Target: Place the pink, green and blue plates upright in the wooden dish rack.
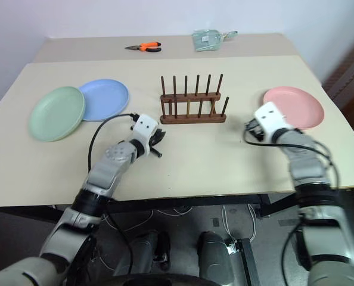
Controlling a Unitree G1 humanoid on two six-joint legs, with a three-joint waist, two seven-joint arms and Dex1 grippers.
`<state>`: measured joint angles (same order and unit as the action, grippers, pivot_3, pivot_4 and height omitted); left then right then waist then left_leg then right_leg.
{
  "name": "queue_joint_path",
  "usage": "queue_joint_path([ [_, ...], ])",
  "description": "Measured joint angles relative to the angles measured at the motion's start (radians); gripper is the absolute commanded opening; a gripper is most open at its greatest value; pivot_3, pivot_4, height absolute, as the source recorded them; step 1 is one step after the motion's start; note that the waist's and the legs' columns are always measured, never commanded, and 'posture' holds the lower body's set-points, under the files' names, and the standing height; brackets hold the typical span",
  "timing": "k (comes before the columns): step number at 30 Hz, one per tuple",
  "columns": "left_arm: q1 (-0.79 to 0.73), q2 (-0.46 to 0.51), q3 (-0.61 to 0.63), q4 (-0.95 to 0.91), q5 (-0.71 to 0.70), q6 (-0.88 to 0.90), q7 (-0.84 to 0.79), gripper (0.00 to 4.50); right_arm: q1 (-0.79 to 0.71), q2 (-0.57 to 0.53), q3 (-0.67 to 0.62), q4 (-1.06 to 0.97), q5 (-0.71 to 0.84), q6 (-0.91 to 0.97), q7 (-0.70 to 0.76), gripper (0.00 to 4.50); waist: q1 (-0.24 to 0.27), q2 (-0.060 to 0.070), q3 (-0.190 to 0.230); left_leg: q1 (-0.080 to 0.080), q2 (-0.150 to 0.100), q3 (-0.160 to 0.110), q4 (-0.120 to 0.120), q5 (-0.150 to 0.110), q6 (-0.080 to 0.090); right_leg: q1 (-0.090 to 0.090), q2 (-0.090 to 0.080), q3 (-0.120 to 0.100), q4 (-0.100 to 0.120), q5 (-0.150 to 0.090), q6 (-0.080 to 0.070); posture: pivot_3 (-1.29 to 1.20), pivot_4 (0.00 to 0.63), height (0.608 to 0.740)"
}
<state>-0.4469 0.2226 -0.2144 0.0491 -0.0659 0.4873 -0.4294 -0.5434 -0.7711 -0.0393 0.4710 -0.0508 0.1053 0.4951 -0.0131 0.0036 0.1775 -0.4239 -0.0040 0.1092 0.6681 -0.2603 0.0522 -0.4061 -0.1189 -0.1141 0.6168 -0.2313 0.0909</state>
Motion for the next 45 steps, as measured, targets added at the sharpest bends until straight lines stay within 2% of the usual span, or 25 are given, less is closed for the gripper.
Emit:
queue_joint_path([
  [4,0.082,0.023,-0.031,-0.118,-0.046,0.037,-0.101,0.63,-0.07,-0.012,0.025,0.212,-0.026,-0.085,0.03,3.27,-0.007,0.0,0.0,0.002,0.0,0.001,0.0,0.001,-0.001,0.001,0.001,0.0,0.001,0.0,-0.001,0.0,0.15,0.74],
  [10,0.094,0.034,-0.025,-0.214,-0.098,0.096,-0.139,0.63,-0.25,0.008,0.097,0.545,-0.108,-0.211,0.029,3.27,-0.005,0.001,0.001,0.001,0.0,0.002,0.0,0.001,-0.001,0.0,0.001,0.001,0.001,0.0,0.0,0.0,0.15,0.74],
  [13,0.094,0.033,-0.02,-0.246,-0.113,0.116,-0.136,0.63,-0.324,0.021,0.118,0.66,-0.146,-0.24,-0.006,2.39,-0.001,0.001,0.001,0.001,0.0,0.002,0.0,0.001,-0.001,0.0,0.001,0.001,0.001,0.0,0.0,0.0,0.15,0.74],
  [16,0.1,0.035,-0.006,-0.26,-0.119,0.132,-0.129,0.63,-0.362,0.042,0.13,0.726,-0.169,-0.259,-0.027,0.85,0.0,0.001,0.001,0.001,0.0,0.002,0.0,0.001,-0.001,0.001,0.001,0.001,0.0,0.0,0.0,0.0,0.15,0.74],
  [18,0.106,0.041,-0.005,-0.271,-0.121,0.139,-0.126,0.63,-0.368,0.047,0.132,0.75,-0.174,-0.268,-0.038,0.05,0.0,0.001,0.001,0.001,0.0,0.001,0.0,0.001,-0.001,0.001,0.001,0.001,0.0,0.0,0.0,0.0,0.15,0.74],
  [26,0.129,0.049,0.01,-0.312,-0.142,0.164,-0.108,0.63,-0.36,0.042,0.106,0.738,-0.155,-0.357,-0.021,0.05,-0.003,0.002,0.001,0.001,0.0,0.001,0.0,0.001,-0.001,0.001,0.001,0.001,0.0,0.0,0.0,0.0,0.15,0.74],
  [29,0.14,0.059,0.041,-0.331,-0.15,0.168,-0.097,0.63,-0.292,0.034,0.023,0.519,-0.016,-0.367,0.114,0.05,-0.003,0.003,0.002,0.001,0.0,0.001,-0.001,0.001,-0.001,0.001,0.001,0.001,0.0,0.0,0.0,0.0,0.15,0.74],
  [31,0.144,0.066,0.059,-0.335,-0.164,0.179,-0.097,0.63,-0.253,0.054,-0.083,0.264,0.198,-0.17,0.198,0.05,-0.002,0.004,0.003,0.001,0.001,0.001,0.0,0.001,-0.001,0.0,0.0,0.002,0.0,0.0,0.0,0.0,0.15,0.74],
  [32,0.145,0.067,0.068,-0.338,-0.173,0.182,-0.1,0.63,-0.246,0.063,-0.143,0.112,0.339,-0.015,0.223,0.05,0.0,0.005,0.003,0.0,0.001,0.0,0.0,0.001,-0.001,0.0,0.0,0.001,0.0,0.0,0.0,0.0,0.15,0.74],
  [34,0.148,0.076,0.086,-0.345,-0.201,0.185,-0.115,0.63,-0.241,0.077,-0.25,-0.165,0.636,0.276,0.237,0.05,0.002,0.005,0.003,0.0,0.002,-0.003,0.0,0.001,-0.001,0.0,0.0,0.0,0.0,0.0,-0.001,0.0,0.15,0.74],
  [36,0.148,0.092,0.095,-0.351,-0.23,0.187,-0.14,0.63,-0.267,0.109,-0.323,-0.334,0.88,0.485,0.2,0.05,0.003,0.004,0.002,-0.001,0.002,-0.004,0.0,0.0,-0.001,0.001,-0.001,-0.001,-0.001,0.0,-0.001,0.0,0.15,0.74],
  [39,0.149,0.114,0.096,-0.37,-0.275,0.197,-0.189,0.63,-0.281,0.146,-0.346,-0.429,1.066,0.677,0.138,0.05,0.005,0.003,0.002,-0.001,0.0,-0.004,0.0,-0.002,0.001,0.001,-0.004,-0.001,-0.001,0.0,-0.001,0.0,0.15,0.74],
  [45,0.149,0.127,0.095,-0.381,-0.318,0.205,-0.216,0.63,-0.324,0.185,-0.345,-0.284,1.132,0.805,0.059,0.05,0.003,0.004,0.002,-0.004,-0.002,-0.002,-0.001,-0.001,0.002,-0.003,-0.004,-0.001,0.0,0.001,-0.001,0.0,0.15,0.74],
])
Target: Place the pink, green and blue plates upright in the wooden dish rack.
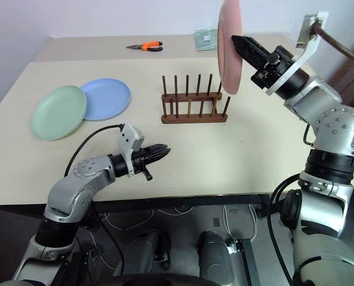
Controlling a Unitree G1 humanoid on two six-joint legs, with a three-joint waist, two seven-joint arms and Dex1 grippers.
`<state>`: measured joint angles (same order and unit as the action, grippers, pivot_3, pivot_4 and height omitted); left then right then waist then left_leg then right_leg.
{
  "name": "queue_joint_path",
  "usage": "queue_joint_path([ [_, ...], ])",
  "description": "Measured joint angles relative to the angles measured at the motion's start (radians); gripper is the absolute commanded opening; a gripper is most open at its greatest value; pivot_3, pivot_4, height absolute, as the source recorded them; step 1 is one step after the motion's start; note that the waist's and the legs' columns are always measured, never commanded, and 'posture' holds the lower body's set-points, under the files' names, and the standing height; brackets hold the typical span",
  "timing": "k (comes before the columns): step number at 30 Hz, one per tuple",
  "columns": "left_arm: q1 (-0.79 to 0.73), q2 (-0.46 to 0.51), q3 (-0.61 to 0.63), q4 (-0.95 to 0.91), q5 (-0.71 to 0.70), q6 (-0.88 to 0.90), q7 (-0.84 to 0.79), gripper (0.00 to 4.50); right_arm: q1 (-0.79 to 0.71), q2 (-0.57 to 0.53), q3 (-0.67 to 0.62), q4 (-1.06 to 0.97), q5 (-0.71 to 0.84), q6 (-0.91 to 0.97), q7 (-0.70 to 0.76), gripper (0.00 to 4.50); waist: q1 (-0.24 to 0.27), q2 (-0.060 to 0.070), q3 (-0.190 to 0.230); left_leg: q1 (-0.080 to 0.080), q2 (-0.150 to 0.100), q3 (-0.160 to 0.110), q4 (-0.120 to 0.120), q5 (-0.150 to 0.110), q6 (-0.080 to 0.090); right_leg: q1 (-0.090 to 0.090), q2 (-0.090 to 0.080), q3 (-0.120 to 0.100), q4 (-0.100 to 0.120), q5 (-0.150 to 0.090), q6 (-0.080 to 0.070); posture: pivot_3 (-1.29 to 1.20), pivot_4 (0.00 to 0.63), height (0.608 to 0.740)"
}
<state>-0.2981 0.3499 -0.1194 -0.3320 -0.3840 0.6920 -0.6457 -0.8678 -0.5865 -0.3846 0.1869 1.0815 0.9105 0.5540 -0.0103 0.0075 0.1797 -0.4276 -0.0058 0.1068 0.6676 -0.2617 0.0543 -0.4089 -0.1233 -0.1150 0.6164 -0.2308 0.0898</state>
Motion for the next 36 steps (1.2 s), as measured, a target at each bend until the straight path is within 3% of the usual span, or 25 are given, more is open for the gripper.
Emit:
queue_joint_path([
  [19,0.041,0.006,-0.004,-0.052,-0.021,0.019,0.045,0.63,-0.174,0.016,0.023,0.368,-0.119,0.017,0.104,0.05,0.0,0.0,0.0,0.0,0.001,0.002,0.0,0.0,0.001,0.0,0.004,0.001,0.0,0.0,0.0,0.0,0.15,0.74],
  [22,0.041,0.009,-0.003,-0.059,-0.024,0.02,0.047,0.63,-0.21,0.016,0.033,0.461,-0.179,-0.013,0.116,1.45,-0.001,0.0,0.0,0.0,0.001,0.002,0.0,0.0,0.001,0.0,0.005,0.001,0.0,0.0,0.0,0.0,0.15,0.74],
  [25,0.041,0.0,0.01,-0.059,-0.043,0.026,0.059,1.55,-0.237,0.018,0.057,0.524,-0.267,-0.089,0.12,2.95,-0.001,0.0,0.0,0.0,0.001,0.003,0.0,0.0,0.001,0.0,0.004,0.001,0.0,0.0,0.0,0.0,0.15,0.74],
  [31,0.03,-0.072,0.101,-0.055,-0.074,0.027,0.157,4.44,-0.228,0.028,0.162,0.47,-0.525,-0.49,0.13,2.97,0.0,0.0,0.0,0.0,0.001,0.003,0.0,0.0,0.0,0.0,0.005,0.001,0.0,0.0,0.001,0.0,0.15,0.74],
  [35,-0.076,-0.211,0.304,-0.011,-0.075,-0.023,0.418,4.44,-0.187,0.002,0.164,0.408,-0.654,-0.708,0.074,2.97,0.003,-0.002,0.001,0.0,0.001,0.002,0.0,0.0,0.0,0.0,0.005,0.001,0.0,0.0,0.001,0.0,0.15,0.74],
  [36,-0.109,-0.232,0.358,-0.002,-0.059,-0.045,0.502,4.5,-0.164,-0.016,0.164,0.383,-0.675,-0.741,0.075,3.53,0.003,-0.002,0.001,0.0,0.001,0.002,0.0,0.0,0.0,0.0,0.005,0.001,0.0,0.0,0.001,0.0,0.15,0.74],
])
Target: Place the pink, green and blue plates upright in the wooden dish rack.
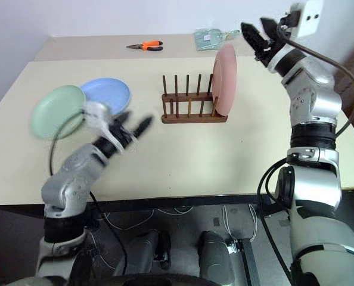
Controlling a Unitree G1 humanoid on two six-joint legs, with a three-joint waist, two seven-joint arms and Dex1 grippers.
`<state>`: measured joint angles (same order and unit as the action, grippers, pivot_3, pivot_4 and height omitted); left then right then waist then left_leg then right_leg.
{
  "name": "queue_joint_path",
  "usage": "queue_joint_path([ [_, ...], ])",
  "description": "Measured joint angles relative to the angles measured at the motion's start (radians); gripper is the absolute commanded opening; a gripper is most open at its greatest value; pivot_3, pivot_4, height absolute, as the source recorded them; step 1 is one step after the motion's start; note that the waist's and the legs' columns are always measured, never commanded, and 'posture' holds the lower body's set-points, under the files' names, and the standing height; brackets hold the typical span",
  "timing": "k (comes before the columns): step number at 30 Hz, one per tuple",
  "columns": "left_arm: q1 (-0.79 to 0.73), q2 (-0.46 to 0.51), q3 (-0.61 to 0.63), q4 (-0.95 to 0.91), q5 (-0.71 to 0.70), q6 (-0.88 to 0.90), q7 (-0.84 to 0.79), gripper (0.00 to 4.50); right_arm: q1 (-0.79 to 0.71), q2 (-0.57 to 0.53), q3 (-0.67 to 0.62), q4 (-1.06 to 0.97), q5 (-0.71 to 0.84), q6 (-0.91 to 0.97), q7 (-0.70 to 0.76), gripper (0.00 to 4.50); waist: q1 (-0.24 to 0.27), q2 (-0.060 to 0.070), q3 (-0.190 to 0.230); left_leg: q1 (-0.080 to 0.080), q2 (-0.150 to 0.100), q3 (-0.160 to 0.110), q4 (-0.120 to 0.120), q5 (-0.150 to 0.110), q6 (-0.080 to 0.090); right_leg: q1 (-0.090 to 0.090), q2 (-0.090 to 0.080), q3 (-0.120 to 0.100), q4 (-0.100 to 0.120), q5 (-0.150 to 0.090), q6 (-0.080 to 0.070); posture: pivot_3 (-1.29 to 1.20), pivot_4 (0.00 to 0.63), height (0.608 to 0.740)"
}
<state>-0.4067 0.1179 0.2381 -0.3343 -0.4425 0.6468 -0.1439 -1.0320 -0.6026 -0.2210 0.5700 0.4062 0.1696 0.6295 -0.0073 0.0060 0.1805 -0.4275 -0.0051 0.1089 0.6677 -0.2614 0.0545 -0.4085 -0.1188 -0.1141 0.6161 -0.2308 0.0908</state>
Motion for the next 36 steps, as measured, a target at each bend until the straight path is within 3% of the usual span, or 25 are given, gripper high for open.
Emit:
queue_joint_path([
  [2,-0.062,-0.04,0.113,0.013,0.055,-0.019,0.203,4.5,0.055,-0.03,-0.001,-0.08,-0.019,-0.032,0.024,4.3,0.0,0.0,0.0,0.0,0.0,0.0,0.0,0.0,0.0,0.0,0.0,0.0,0.0,0.0,0.0,0.0,0.15,0.74],
  [3,-0.091,-0.061,0.166,0.015,0.091,-0.018,0.315,4.5,0.086,-0.04,0.001,-0.137,-0.02,-0.038,0.046,4.45,-0.004,0.0,0.0,0.0,0.0,0.0,0.0,0.0,0.0,0.0,0.0,0.0,-0.001,0.0,0.0,0.0,0.15,0.74],
  [6,-0.119,-0.136,0.279,0.001,0.147,0.018,0.561,4.5,0.159,-0.048,0.015,-0.345,0.031,0.037,0.108,4.45,-0.004,0.0,0.0,0.001,0.001,0.001,0.0,0.0,0.0,0.0,0.0,0.0,0.0,0.0,0.0,0.0,0.15,0.74],
  [9,-0.129,-0.244,0.364,-0.004,0.118,0.052,0.703,4.5,0.248,-0.038,0.084,-0.579,0.112,0.143,0.174,4.45,0.003,-0.005,0.001,0.001,0.002,-0.001,0.0,0.0,0.0,0.001,0.0,0.0,0.0,0.0,0.0,0.0,0.15,0.74],
  [14,-0.224,-0.242,0.476,0.04,-0.002,0.092,0.793,4.5,0.356,0.013,0.159,-0.729,0.157,0.248,0.174,4.45,0.024,-0.009,0.001,0.0,0.0,-0.001,0.001,-0.001,0.0,0.001,0.0,-0.001,0.0,0.0,0.001,0.0,0.15,0.74],
  [17,-0.282,-0.198,0.58,0.183,-0.119,0.11,0.803,3.6,0.399,0.026,0.171,-0.769,0.152,0.262,0.155,4.5,0.023,-0.009,0.001,0.0,0.0,-0.001,0.001,-0.001,0.0,0.001,0.0,-0.002,0.0,0.0,0.001,0.0,0.15,0.74],
  [24,-0.335,-0.138,0.685,0.345,-0.308,0.047,0.812,0.01,0.448,0.036,0.193,-0.801,0.115,0.262,0.126,4.5,0.021,-0.009,0.001,0.001,0.0,-0.001,0.001,0.0,0.0,0.001,0.001,-0.002,0.0,0.0,0.001,0.0,0.15,0.74],
  [29,-0.325,-0.137,0.667,0.322,-0.382,-0.009,0.796,0.01,0.462,0.035,0.192,-0.812,0.109,0.263,0.123,4.5,0.02,-0.01,0.001,0.001,0.0,-0.001,0.001,0.0,0.0,0.002,0.001,-0.002,-0.001,0.0,0.001,0.0,0.15,0.74],
  [36,-0.185,-0.077,0.354,0.033,-0.353,-0.001,0.583,0.01,0.456,0.001,0.32,-0.866,-0.014,0.212,0.174,4.5,0.021,-0.01,0.001,0.001,0.0,0.0,0.001,0.0,-0.001,0.001,0.001,-0.002,0.0,0.0,0.001,0.0,0.15,0.74],
])
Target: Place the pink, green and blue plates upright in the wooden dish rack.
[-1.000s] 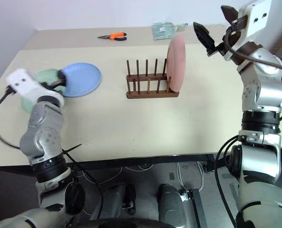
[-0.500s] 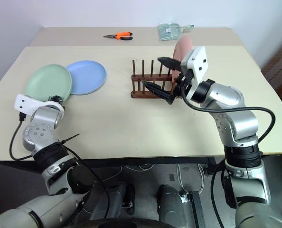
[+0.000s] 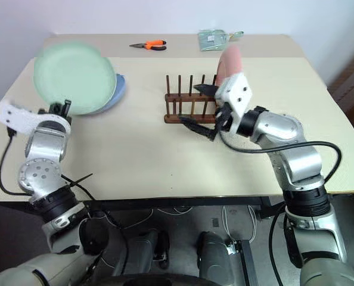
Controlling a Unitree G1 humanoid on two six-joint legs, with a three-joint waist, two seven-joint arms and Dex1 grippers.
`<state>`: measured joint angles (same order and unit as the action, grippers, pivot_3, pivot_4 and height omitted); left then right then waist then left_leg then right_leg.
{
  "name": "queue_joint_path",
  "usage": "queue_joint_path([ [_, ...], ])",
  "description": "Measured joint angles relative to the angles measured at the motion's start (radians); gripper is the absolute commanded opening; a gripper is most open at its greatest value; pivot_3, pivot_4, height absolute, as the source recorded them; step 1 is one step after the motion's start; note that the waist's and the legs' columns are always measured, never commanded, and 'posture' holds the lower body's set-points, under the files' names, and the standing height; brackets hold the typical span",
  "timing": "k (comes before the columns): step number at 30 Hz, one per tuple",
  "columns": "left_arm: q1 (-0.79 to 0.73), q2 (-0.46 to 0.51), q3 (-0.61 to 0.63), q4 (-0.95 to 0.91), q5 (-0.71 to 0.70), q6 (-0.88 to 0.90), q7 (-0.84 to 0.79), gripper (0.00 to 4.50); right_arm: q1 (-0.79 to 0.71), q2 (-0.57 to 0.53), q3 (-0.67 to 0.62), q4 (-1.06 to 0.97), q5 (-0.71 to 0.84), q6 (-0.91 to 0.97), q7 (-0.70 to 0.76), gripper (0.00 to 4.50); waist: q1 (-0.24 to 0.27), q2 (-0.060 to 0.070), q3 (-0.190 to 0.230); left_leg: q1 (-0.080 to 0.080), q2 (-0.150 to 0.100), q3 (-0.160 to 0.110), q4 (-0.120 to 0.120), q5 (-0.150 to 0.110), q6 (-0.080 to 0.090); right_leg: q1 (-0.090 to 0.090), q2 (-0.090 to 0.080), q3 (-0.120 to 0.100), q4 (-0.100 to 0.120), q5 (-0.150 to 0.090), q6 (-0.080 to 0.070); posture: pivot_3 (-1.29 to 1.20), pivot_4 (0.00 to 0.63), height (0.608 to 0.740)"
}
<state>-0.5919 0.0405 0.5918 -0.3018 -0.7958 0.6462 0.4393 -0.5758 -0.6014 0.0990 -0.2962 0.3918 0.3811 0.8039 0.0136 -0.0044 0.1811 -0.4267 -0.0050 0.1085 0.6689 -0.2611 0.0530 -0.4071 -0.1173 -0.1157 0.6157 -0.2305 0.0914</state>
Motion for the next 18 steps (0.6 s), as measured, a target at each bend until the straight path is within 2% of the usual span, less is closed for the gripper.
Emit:
queue_joint_path([
  [5,-0.004,-0.032,-0.238,-0.13,-0.026,0.099,-0.035,0.01,-0.114,0.044,0.226,0.081,-0.311,-0.241,-0.022,4.5,-0.003,0.0,0.0,0.001,0.0,0.0,0.0,0.0,0.0,0.0,0.0,0.001,0.0,0.0,0.0,0.0,0.15,0.74],
  [8,-0.005,-0.048,-0.294,-0.147,-0.045,0.14,-0.015,0.01,-0.166,0.066,0.263,0.202,-0.461,-0.361,-0.086,4.5,-0.004,0.0,0.0,0.001,0.0,0.0,0.0,0.001,-0.001,0.0,0.001,0.001,0.0,0.0,0.0,0.0,0.15,0.74],
  [12,-0.005,-0.047,-0.309,-0.157,-0.071,0.179,0.006,0.01,-0.227,0.07,0.279,0.332,-0.607,-0.477,-0.153,4.5,-0.007,0.0,0.0,0.001,0.0,0.0,0.0,0.001,-0.002,0.0,0.001,0.001,0.0,0.0,0.0,0.0,0.15,0.74],
  [15,-0.005,-0.042,-0.312,-0.168,-0.092,0.2,0.013,0.0,-0.236,0.072,0.28,0.392,-0.661,-0.53,-0.175,3.63,-0.005,0.0,0.0,0.001,0.0,0.0,0.0,0.001,-0.002,0.0,0.001,0.001,0.0,0.0,0.0,0.0,0.15,0.74],
  [18,-0.005,-0.033,-0.313,-0.173,-0.113,0.213,0.013,0.0,-0.236,0.073,0.28,0.43,-0.701,-0.566,-0.196,2.18,-0.004,0.0,0.0,0.001,0.0,0.0,0.0,0.001,-0.002,0.0,0.001,0.001,0.0,0.0,0.0,0.0,0.15,0.74],
])
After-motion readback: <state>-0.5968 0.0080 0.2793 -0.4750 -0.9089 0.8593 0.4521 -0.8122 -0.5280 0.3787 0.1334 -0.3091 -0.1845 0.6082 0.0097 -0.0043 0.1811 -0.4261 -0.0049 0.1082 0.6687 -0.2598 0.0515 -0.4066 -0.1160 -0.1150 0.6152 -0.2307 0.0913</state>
